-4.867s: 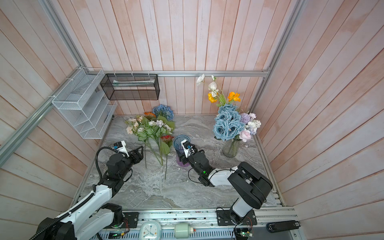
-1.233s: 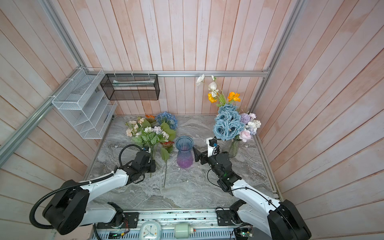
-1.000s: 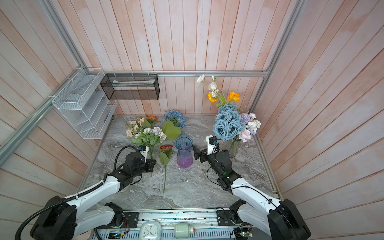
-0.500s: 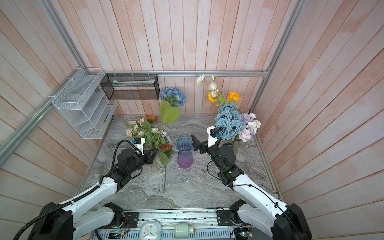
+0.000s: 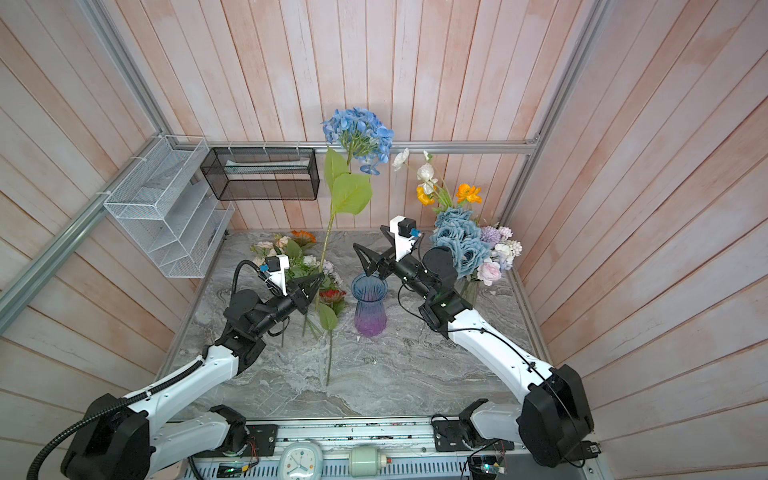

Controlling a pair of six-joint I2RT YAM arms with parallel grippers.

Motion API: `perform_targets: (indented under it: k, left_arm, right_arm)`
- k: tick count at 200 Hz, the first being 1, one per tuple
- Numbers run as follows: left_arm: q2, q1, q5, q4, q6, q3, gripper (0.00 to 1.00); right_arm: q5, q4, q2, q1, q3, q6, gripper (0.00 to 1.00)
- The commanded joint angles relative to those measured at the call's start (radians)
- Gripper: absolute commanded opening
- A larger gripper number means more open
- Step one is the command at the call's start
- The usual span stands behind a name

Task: Arrange the flowers into the vase
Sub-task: 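Lift the blue hydrangea high with the left gripper while right rises toward it, then grasp the hydrangea stem with the right gripper just above the left gripper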

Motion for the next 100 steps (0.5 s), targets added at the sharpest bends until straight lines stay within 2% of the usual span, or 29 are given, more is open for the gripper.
perform_targets:
  k: [1,34,56,76,100]
  left_arm:
    - [0.009,-0.026,0.033,0.109,0.062,0.033,0.00]
    - [0.013,-0.052,0.052,0.130,0.077,0.021,0.00]
    - [0.018,-0.064,0.076,0.134,0.072,0.014,0.00]
    - [0.013,-0.065,0.069,0.146,0.071,-0.006,0.00]
    - [0.012,-0.065,0.061,0.134,0.079,-0.011,0.00]
  right_arm:
    - [-0.152,0.036,0.060,-0.001,0.070,0.071,0.95]
    - [-0.230,0.094,0.142,-0.001,0.130,0.132,0.94]
    - [-0.267,0.128,0.176,-0.001,0.147,0.163,0.89]
    - [-0.292,0.156,0.198,-0.001,0.154,0.198,0.80]
    - [-0.315,0.188,0.218,0.000,0.162,0.226,0.61]
